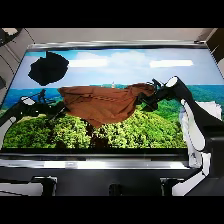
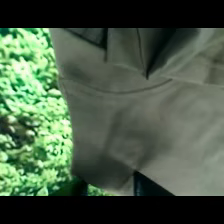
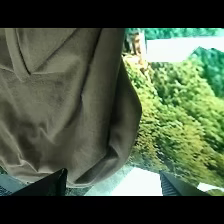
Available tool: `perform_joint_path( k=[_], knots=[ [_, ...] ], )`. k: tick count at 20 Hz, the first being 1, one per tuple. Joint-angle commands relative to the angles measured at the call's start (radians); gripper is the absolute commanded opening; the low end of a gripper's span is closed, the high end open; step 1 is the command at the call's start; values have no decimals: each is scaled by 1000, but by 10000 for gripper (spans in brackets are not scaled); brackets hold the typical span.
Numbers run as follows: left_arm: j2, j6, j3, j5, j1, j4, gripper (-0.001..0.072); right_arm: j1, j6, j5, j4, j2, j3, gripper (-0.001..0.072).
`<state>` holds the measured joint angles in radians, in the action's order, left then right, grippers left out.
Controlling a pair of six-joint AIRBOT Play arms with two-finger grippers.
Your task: Fold the shirts.
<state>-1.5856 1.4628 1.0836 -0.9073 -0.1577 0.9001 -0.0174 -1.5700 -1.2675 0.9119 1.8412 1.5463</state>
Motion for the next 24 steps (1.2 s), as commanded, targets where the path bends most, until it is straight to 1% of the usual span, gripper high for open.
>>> perform_joint_path(
  k=[1,3,4,5,6,7,8,10,12,13,14,15,16,19,20,22,24],
  knots=[
    [-11,6,-1,98,16,-31,292,-37,-1,39,-18,29,0,714],
    [-11,10,-1,109,18,-30,24,-60,-18,76,-18,39,0,708],
    [-11,10,-1,108,18,-30,28,-75,-36,102,-18,45,0,696],
    [-9,9,-1,104,18,-30,28,-88,-53,129,-18,49,0,669],
    [-5,6,-1,101,19,-30,28,-102,-66,162,-16,51,0,543],
    [3,-3,2,97,19,-30,28,-112,-65,198,-14,50,0,247],
    [16,-18,6,93,19,-29,27,-115,-63,209,-14,48,3,42],
    [71,-81,33,85,19,-30,27,-110,8,198,5,13,20,40],
    [193,-153,95,88,23,-29,26,-105,72,189,110,-89,68,40],
    [270,-178,137,93,29,-29,26,-105,123,201,169,-172,100,40],
    [364,-185,188,117,40,-29,27,-105,178,222,212,-259,135,40],
    [463,-184,246,161,49,-29,27,-105,223,254,236,-364,177,40],
    [553,-184,301,212,56,-29,27,-105,243,301,248,-467,210,40],
    [800,-180,430,365,59,-29,27,-105,246,455,263,-792,256,40],
    [872,-174,447,389,60,-29,27,-105,241,469,263,-879,256,40],
    [981,-88,450,367,60,-29,27,-105,176,451,264,-1016,256,40],
    [1055,-45,450,322,60,-29,26,-105,103,423,264,-1105,256,40]
  ],
)
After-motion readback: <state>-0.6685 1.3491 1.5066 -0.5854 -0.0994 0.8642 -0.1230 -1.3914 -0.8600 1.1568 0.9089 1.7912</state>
